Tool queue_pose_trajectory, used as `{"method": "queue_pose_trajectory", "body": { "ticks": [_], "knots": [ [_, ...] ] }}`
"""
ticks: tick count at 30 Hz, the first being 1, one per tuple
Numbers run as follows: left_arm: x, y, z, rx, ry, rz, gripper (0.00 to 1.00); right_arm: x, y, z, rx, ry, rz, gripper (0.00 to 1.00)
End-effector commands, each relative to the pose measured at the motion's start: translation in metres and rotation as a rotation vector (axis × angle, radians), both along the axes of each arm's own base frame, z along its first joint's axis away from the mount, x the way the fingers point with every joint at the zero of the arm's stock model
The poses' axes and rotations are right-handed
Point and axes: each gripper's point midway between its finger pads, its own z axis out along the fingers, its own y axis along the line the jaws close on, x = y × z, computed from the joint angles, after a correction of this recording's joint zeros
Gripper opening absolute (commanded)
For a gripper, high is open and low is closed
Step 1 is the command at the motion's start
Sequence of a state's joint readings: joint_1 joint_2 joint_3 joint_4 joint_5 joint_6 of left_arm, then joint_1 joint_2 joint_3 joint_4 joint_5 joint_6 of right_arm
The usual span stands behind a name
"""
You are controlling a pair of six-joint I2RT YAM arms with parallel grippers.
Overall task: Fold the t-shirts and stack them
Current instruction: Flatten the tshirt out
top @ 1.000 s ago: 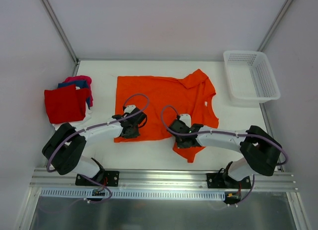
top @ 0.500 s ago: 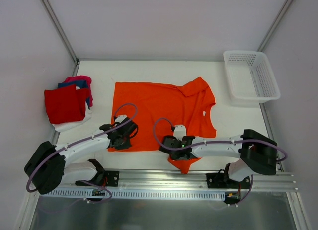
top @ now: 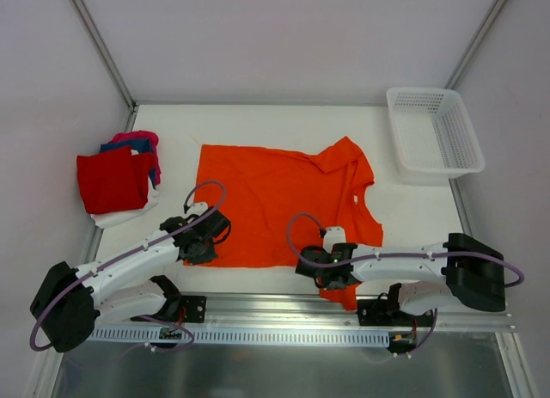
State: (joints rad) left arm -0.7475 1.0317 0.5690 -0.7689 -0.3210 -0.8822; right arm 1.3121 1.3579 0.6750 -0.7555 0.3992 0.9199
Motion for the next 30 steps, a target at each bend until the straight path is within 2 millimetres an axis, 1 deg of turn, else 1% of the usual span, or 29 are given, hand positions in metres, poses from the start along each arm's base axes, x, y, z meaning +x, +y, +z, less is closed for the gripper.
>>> {"method": "queue_pose_trajectory", "body": {
  "ticks": [1,4,5,6,7,8,9,10,11,12,13,14,15,16,17,18,19,20,21,22,23,24,25,26,27,28,29,30],
  "knots": [
    [0.000,0.004,0.007,0.025,-0.004,0.016,0.00,-0.029,-0.046,-0.007,-0.127,0.094,-0.033,0.01],
    [-0.001,0.004,0.007,0.025,-0.004,0.016,0.00,-0.035,-0.046,-0.005,-0.113,0.088,-0.044,0.01],
    [-0.001,0.004,0.008,0.021,-0.006,0.016,0.00,-0.035,-0.050,-0.003,-0.122,0.079,-0.046,0.01],
    [-0.001,0.003,0.010,0.009,-0.014,0.015,0.00,-0.036,-0.045,0.002,-0.112,0.066,-0.030,0.00],
    [0.001,0.001,0.014,-0.005,-0.028,0.014,0.00,-0.032,-0.042,0.008,-0.101,0.024,-0.035,0.01],
    [0.003,-0.001,0.019,-0.018,-0.047,0.003,0.00,-0.030,-0.046,0.019,-0.114,-0.006,-0.025,0.01],
    [0.009,-0.003,0.030,-0.046,-0.098,-0.002,0.00,-0.030,-0.041,0.030,-0.108,-0.046,0.013,0.01],
    [0.018,-0.009,0.047,-0.078,-0.152,-0.008,0.00,-0.018,-0.021,0.055,-0.046,-0.129,0.032,0.06],
    [0.024,-0.011,0.060,-0.094,-0.193,-0.024,0.14,-0.013,-0.023,0.072,-0.056,-0.171,0.050,0.27],
    [0.031,-0.013,0.074,-0.113,-0.244,-0.028,0.31,-0.010,-0.017,0.087,-0.042,-0.208,0.077,0.37],
    [0.044,-0.016,0.100,-0.128,-0.319,-0.023,0.45,-0.004,0.002,0.114,0.030,-0.247,0.082,0.43],
    [0.049,-0.016,0.114,-0.120,-0.355,-0.050,0.52,0.007,-0.002,0.133,0.000,-0.310,0.115,0.45],
    [0.055,-0.018,0.125,-0.117,-0.379,-0.063,0.58,0.011,0.002,0.149,0.011,-0.343,0.135,0.50],
    [0.065,-0.021,0.150,-0.130,-0.438,-0.062,0.66,0.016,0.006,0.166,0.026,-0.379,0.152,0.54],
    [0.071,-0.022,0.160,-0.106,-0.457,-0.087,0.92,0.025,0.012,0.196,0.055,-0.442,0.181,0.61],
    [0.077,-0.022,0.169,-0.093,-0.478,-0.094,0.99,0.030,0.014,0.210,0.069,-0.477,0.190,0.66],
    [0.086,-0.023,0.188,-0.089,-0.523,-0.084,0.99,0.041,0.014,0.228,0.073,-0.552,0.190,0.70],
    [0.098,-0.020,0.193,-0.021,-0.549,-0.078,0.99,0.048,0.011,0.244,0.069,-0.593,0.203,0.79],
    [0.106,-0.020,0.199,0.005,-0.563,-0.080,0.99,0.054,0.008,0.253,0.067,-0.624,0.198,0.81],
    [0.115,-0.022,0.211,0.010,-0.585,-0.074,0.99,0.062,0.001,0.261,0.066,-0.652,0.173,0.83],
    [0.121,-0.030,0.212,0.002,-0.567,-0.110,0.99,0.069,-0.006,0.266,0.059,-0.667,0.148,0.83],
    [0.134,-0.041,0.202,-0.007,-0.526,-0.129,0.99,0.081,-0.018,0.270,0.045,-0.674,0.080,0.83],
    [0.148,-0.040,0.206,-0.035,-0.515,-0.110,0.99,0.087,-0.030,0.275,0.027,-0.686,0.078,0.83],
    [0.155,-0.052,0.191,-0.071,-0.449,-0.143,0.99,0.101,-0.037,0.278,0.046,-0.698,0.000,0.83],
    [0.163,-0.053,0.188,-0.086,-0.433,-0.135,0.99,0.107,-0.043,0.271,0.036,-0.690,-0.018,0.83],
    [0.175,-0.050,0.189,-0.103,-0.436,-0.109,0.99,0.109,-0.045,0.262,0.021,-0.634,0.043,0.83],
    [0.183,-0.053,0.179,-0.111,-0.405,-0.100,0.99,0.130,-0.048,0.270,0.130,-0.673,-0.057,0.82],
    [0.189,-0.052,0.176,-0.114,-0.397,-0.086,0.99,0.136,-0.049,0.253,0.138,-0.641,-0.050,0.82]
  ]
}}
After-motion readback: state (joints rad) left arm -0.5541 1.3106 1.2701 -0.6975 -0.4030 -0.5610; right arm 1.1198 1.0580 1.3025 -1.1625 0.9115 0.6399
